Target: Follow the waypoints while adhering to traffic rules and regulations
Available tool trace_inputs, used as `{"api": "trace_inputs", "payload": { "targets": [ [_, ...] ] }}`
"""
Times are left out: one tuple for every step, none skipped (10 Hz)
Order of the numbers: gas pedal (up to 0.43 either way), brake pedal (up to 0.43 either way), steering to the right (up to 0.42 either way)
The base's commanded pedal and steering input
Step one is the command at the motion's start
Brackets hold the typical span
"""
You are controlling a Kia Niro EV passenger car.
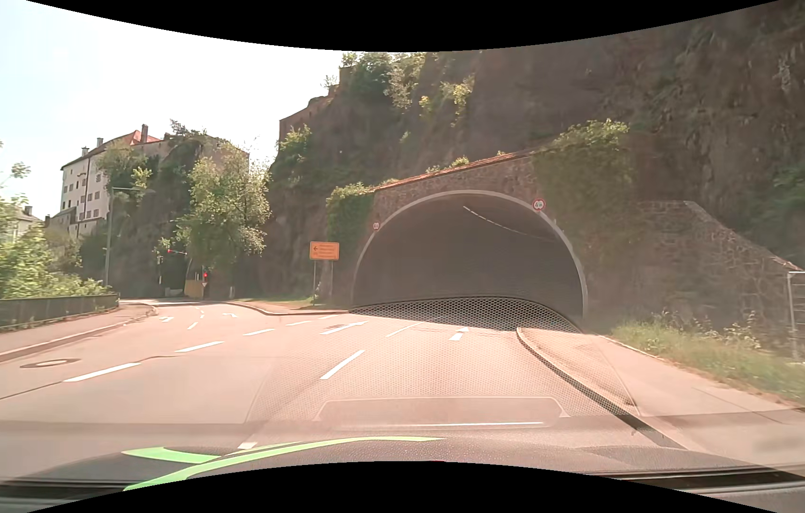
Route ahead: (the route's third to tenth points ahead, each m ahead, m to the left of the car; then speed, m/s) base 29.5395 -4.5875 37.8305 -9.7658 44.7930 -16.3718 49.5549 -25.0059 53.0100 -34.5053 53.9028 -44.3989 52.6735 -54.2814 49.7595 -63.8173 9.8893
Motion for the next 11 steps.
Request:
{"api": "trace_inputs", "payload": {
  "targets": [
    [0.039,0.0,0.057],
    [0.039,0.0,0.057],
    [0.047,0.0,0.057],
    [0.047,0.0,0.057],
    [0.047,0.0,0.057],
    [0.047,0.0,0.057],
    [0.047,0.0,0.059],
    [0.047,0.0,0.063],
    [0.047,0.0,0.064],
    [0.047,0.0,0.064],
    [0.047,0.0,0.067]
  ]
}}
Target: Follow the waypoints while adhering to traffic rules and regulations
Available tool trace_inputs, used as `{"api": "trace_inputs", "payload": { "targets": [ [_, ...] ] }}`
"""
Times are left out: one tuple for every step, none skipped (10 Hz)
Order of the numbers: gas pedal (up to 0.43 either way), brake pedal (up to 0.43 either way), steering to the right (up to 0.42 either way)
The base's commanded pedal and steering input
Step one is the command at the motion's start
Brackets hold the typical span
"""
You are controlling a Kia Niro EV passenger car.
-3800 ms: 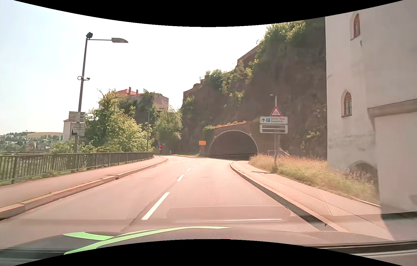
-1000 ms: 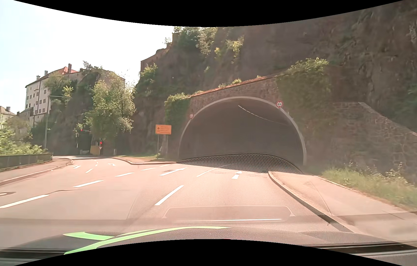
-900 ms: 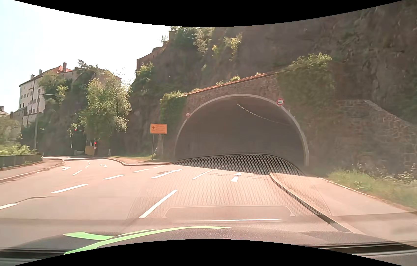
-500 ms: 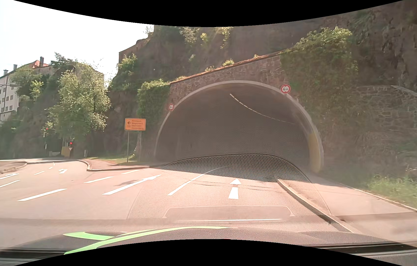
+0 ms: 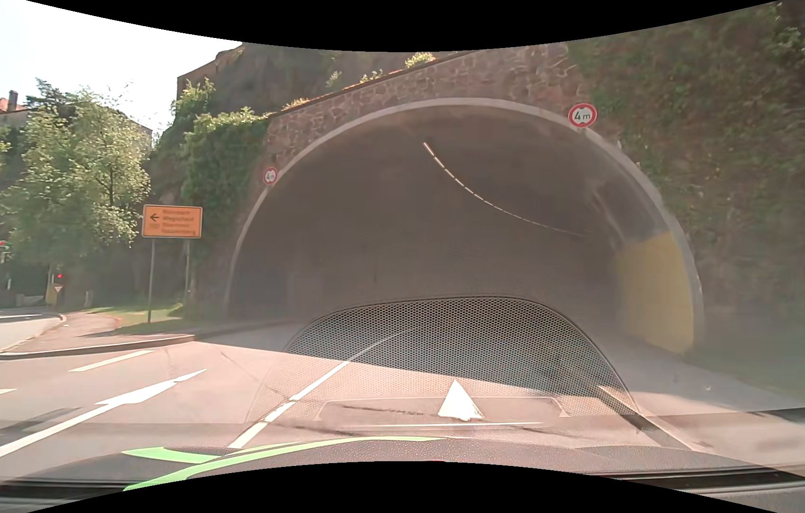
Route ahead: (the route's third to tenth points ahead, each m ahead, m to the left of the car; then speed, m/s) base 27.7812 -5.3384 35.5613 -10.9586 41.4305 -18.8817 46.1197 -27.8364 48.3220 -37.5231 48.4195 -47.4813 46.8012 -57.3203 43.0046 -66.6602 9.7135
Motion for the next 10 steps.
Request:
{"api": "trace_inputs", "payload": {
  "targets": [
    [0.047,0.0,0.071],
    [0.047,0.0,0.075],
    [0.047,0.0,0.079],
    [0.047,0.0,0.083],
    [0.047,0.0,0.088],
    [0.047,0.0,0.094],
    [0.047,0.0,0.097],
    [0.047,0.0,0.097],
    [0.047,0.0,0.096],
    [0.047,0.0,0.096]
  ]
}}
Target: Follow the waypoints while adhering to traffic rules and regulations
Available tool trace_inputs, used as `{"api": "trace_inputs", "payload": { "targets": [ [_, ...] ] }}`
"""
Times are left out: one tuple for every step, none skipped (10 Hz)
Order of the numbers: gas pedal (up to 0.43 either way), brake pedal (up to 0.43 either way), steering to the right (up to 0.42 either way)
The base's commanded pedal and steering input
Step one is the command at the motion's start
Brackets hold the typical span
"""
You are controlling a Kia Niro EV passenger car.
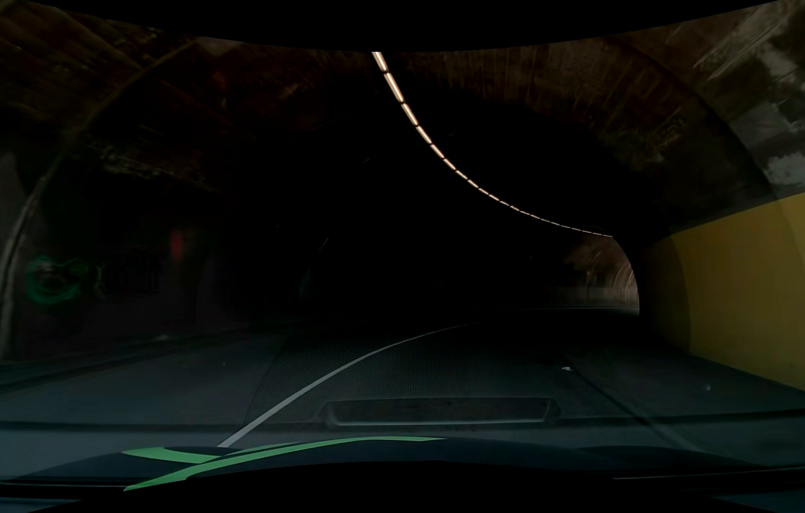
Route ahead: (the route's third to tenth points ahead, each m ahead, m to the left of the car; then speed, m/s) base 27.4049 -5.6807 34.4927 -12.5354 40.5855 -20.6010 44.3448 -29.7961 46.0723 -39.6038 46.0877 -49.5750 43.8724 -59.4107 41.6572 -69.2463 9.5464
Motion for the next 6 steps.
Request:
{"api": "trace_inputs", "payload": {
  "targets": [
    [0.047,0.0,0.095],
    [0.047,0.0,0.093],
    [0.047,0.0,0.093],
    [0.047,0.0,0.093],
    [0.047,0.0,0.094],
    [0.047,0.0,0.096]
  ]
}}
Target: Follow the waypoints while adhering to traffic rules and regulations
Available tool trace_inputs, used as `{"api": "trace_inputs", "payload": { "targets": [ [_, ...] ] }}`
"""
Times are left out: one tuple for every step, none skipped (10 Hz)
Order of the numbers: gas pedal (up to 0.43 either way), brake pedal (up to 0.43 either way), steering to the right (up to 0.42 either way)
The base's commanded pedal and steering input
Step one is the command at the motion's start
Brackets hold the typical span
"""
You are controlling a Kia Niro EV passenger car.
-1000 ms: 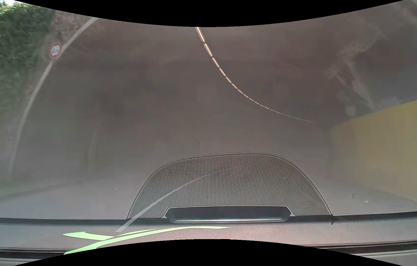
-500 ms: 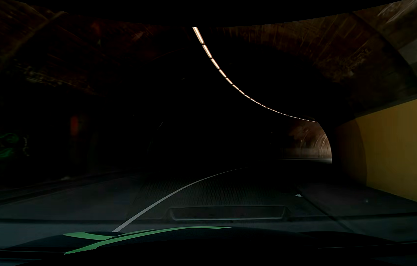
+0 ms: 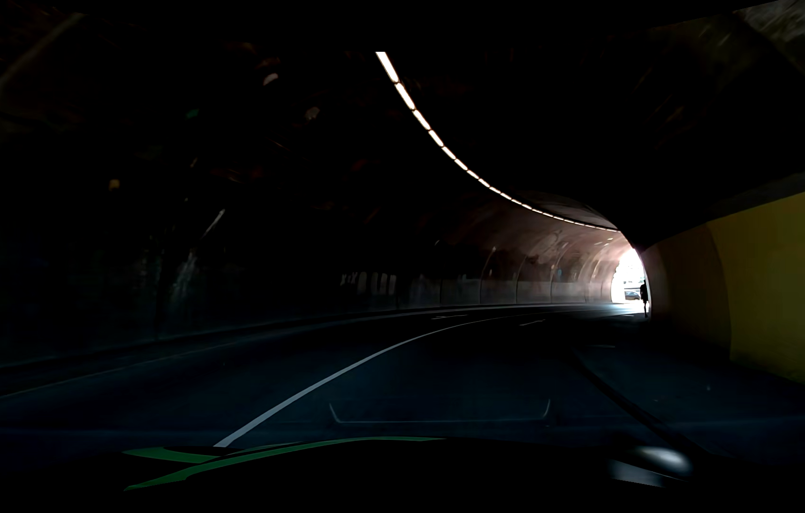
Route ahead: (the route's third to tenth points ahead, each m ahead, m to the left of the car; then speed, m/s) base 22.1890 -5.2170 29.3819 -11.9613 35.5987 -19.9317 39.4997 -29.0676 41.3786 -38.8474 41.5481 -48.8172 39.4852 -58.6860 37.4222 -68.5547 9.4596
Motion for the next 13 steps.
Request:
{"api": "trace_inputs", "payload": {
  "targets": [
    [0.047,0.0,0.098],
    [0.047,0.0,0.102],
    [0.047,0.0,0.106],
    [0.047,0.0,0.109],
    [0.047,0.0,0.11],
    [0.047,0.0,0.11],
    [0.047,0.0,0.111],
    [0.047,0.0,0.111],
    [0.047,0.0,0.111],
    [0.047,0.0,0.111],
    [0.047,0.0,0.111],
    [0.047,0.0,0.111],
    [0.047,0.0,0.111]
  ]
}}
